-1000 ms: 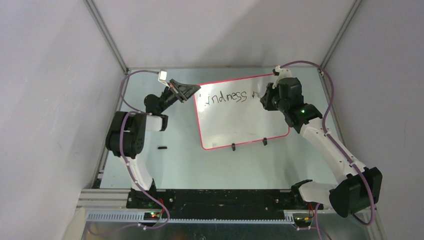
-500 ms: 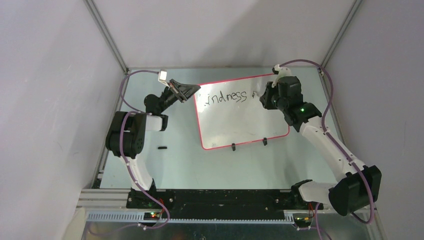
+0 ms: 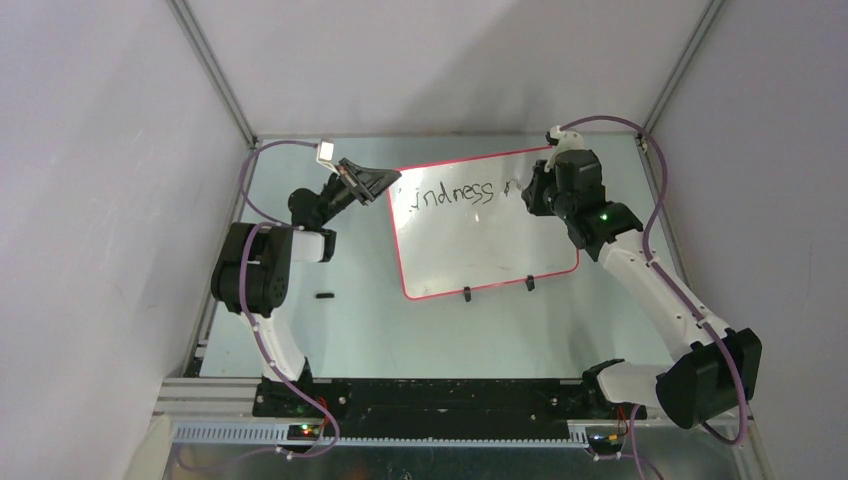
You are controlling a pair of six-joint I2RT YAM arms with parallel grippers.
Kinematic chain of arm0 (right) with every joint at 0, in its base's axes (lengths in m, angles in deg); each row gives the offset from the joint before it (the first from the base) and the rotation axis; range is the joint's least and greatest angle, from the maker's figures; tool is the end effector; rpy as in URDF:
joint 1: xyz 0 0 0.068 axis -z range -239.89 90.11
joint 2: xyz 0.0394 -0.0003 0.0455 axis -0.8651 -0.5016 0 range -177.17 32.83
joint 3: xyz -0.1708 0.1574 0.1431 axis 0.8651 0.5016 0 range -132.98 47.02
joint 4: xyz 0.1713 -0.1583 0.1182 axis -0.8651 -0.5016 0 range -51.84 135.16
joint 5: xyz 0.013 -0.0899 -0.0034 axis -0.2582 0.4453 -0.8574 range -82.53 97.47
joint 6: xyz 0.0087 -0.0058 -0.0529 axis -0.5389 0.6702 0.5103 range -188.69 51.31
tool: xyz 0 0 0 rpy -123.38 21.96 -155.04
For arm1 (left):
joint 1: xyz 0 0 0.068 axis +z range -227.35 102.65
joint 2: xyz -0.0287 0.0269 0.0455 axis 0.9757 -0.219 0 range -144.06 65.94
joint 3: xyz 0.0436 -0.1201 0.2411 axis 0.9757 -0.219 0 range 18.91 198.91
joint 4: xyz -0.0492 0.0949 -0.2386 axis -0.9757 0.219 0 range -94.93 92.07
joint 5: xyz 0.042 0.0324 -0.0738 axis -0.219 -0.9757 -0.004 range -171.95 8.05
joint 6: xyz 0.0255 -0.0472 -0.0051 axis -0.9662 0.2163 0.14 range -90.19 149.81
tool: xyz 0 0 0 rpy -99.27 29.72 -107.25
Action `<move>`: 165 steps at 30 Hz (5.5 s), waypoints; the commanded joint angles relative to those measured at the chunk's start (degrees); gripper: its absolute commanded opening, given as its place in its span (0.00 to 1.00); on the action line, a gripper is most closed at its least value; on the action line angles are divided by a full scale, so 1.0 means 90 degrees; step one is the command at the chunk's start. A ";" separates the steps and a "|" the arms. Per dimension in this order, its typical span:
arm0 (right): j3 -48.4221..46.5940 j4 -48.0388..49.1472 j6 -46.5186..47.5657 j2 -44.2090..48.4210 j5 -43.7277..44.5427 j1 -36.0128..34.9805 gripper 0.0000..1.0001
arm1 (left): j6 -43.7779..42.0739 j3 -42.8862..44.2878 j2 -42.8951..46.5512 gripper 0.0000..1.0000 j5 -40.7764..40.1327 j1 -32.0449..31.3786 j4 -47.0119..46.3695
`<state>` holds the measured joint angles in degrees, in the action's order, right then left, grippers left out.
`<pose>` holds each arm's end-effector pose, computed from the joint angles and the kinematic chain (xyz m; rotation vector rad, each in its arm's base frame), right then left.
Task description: Write a sentence on the whiteboard
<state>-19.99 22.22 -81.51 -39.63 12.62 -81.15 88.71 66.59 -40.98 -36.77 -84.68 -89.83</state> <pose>0.2680 0.1009 0.3495 -0.0971 2.0733 0.2732 0.3568 -0.0714 0.2292 0.1877 1.3865 -1.4205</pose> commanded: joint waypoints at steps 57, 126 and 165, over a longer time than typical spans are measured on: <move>-0.0564 -0.0596 0.0213 -0.0127 0.0309 -0.0165 0.00 | -0.0518 -0.0058 0.0306 0.00 0.0010 0.0026 -0.0293; -0.0516 -0.1052 0.0138 -0.0137 0.0629 -0.0239 0.00 | -0.0528 -0.0074 0.0326 0.00 0.0021 0.0027 -0.0293; 0.0371 0.0109 -0.0651 0.1277 0.0091 0.0543 0.00 | -0.0470 0.0229 0.0150 0.00 0.0376 0.0057 -0.0058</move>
<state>-16.71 19.55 -87.13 -30.61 15.76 -76.23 88.29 66.66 -40.87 -36.20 -84.57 -89.70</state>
